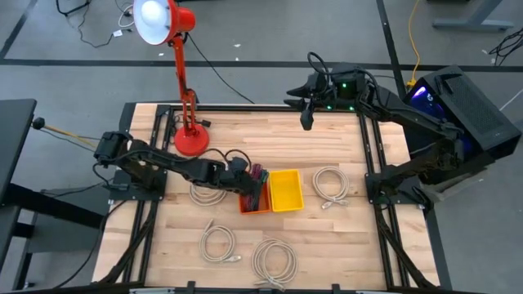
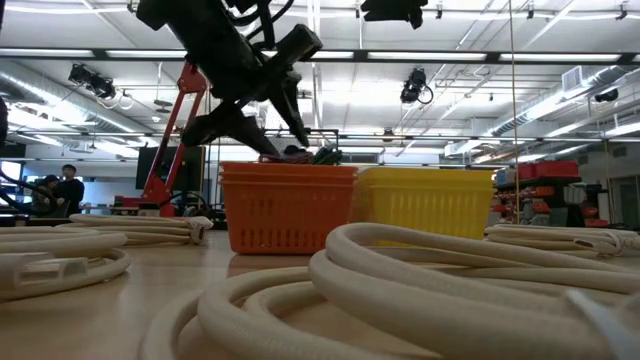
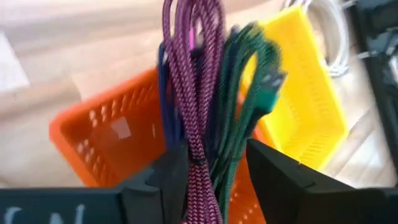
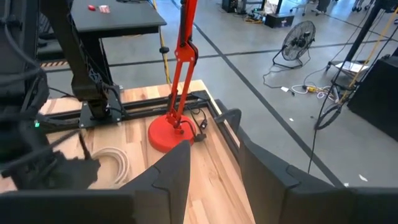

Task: Pick & Place USB Port
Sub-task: Put the red USB cable into the orange bin, then put the light brown HDMI cable into the yellow bin

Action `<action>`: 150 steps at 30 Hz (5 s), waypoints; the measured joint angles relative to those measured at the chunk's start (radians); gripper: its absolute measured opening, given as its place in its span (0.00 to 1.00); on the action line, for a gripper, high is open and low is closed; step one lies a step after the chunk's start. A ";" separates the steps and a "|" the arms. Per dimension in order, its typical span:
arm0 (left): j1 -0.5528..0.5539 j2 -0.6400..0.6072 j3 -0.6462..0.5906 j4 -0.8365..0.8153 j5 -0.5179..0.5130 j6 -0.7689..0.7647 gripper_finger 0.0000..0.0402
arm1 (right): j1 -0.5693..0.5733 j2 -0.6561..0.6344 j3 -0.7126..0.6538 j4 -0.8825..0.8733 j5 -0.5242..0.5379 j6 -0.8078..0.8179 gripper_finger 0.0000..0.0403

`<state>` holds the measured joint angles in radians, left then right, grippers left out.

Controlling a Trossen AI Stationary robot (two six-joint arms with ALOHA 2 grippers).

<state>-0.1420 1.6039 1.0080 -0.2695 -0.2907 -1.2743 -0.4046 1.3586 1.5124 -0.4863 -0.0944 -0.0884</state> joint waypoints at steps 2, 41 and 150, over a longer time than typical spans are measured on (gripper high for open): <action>0.018 -0.022 0.000 0.008 0.004 0.040 0.44 | 0.000 0.000 0.000 -0.011 0.000 -0.001 0.35; -0.002 -0.131 0.000 -0.811 0.374 0.526 0.45 | -0.021 0.001 -0.001 -0.052 0.018 0.014 0.35; 0.174 -0.105 0.490 -0.041 -0.141 0.964 0.04 | 0.141 0.106 -0.001 0.199 -0.121 0.109 0.07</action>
<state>0.0322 1.4994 1.4979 -0.3107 -0.4313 -0.3100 -0.2640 1.4651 1.5116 -0.2871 -0.2154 0.0205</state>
